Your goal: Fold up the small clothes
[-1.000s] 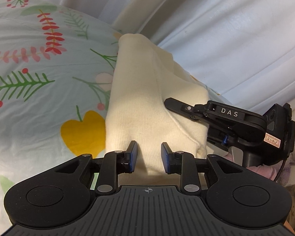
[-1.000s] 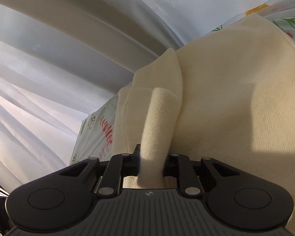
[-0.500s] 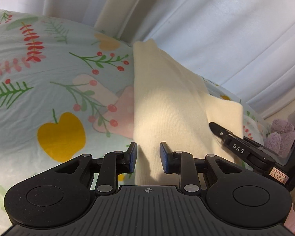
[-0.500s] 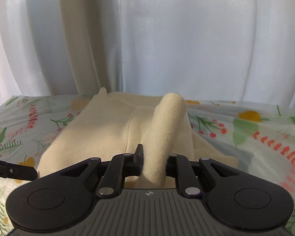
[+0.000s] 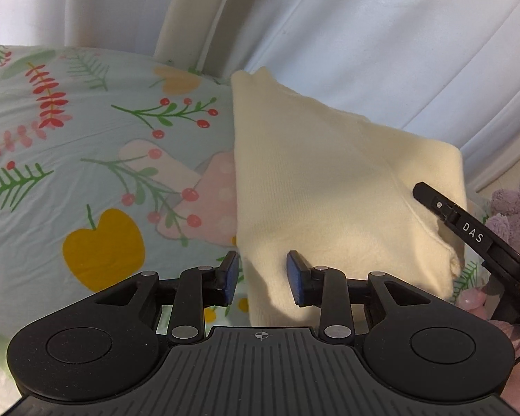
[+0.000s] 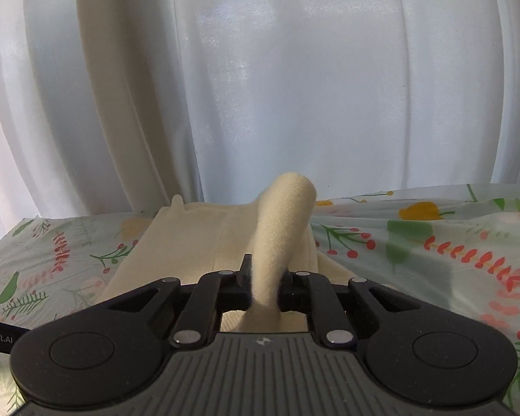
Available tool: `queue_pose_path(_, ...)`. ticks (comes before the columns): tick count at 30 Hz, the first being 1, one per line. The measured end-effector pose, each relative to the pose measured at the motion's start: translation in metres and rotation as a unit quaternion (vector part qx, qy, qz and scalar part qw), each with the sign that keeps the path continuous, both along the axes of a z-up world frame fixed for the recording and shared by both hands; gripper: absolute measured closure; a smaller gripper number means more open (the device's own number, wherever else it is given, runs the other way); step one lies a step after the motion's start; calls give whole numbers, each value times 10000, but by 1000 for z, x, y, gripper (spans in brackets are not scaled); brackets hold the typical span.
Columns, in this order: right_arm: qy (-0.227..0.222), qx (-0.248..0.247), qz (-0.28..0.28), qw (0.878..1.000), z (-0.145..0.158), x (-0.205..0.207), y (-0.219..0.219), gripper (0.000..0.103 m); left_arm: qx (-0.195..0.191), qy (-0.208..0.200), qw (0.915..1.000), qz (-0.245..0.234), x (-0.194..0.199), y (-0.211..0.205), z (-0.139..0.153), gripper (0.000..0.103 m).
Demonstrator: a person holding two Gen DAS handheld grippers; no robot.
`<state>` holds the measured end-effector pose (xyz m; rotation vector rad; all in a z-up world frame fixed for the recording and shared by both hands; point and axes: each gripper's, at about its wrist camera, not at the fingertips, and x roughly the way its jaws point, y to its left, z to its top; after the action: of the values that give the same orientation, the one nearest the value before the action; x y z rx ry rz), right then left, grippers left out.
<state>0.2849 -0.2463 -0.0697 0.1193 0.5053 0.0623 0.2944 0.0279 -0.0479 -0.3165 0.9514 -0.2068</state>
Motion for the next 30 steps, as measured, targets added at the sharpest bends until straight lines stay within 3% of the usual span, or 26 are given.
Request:
queue_pose_path(2, 188, -114, -341, 9992, -12, 4, -9, 94, 31, 19, 10000, -45, 2, -3, -3, 63)
queue_pose_path(4, 618, 129, -374, 9973, -28, 13, -21, 92, -1, 68, 10000, -63, 3, -6, -6, 62)
queue_pose_path(7, 533, 554, -311, 9966, -23, 6, -38, 85, 9, 96, 9999, -56, 3, -6, -9, 62)
queue_pose_path(12, 86, 643, -460, 9968, -2, -15, -45, 82, -212, 239, 9994, 116, 6, 3, -10, 61)
queue_pose_path(15, -44, 653, -93, 9978, 5, -14, -28, 78, -238, 295, 9991, 166, 10, 4, -13, 60)
queue_pose_path(18, -174, 194, 365, 9990, 7, -11, 3, 78, -174, 321, 9991, 195, 13, 3, -14, 59)
queue_pose_path(20, -521, -154, 488, 9973, 13, -17, 20, 78, -65, 305, 9993, 203, 11, 2, -14, 53)
queue_pose_path(24, -1136, -128, 631, 9914, 33, -30, 27, 79, 7, 313, 9992, 243, 10, 1, -14, 51)
queue_pose_path(26, -906, -142, 937, 9914, 28, -19, 31, 79, 62, 323, 9991, 259, 10, 0, -14, 50)
queue_pose_path(28, -332, -228, 1173, 9923, 13, -1, 39, 80, 118, 291, 9992, 245, 10, -2, -14, 49)
queue_pose_path(30, 201, -337, 1258, 9913, -7, 22, 46, 88, 130, 289, 9993, 214, 10, -3, -16, 49)
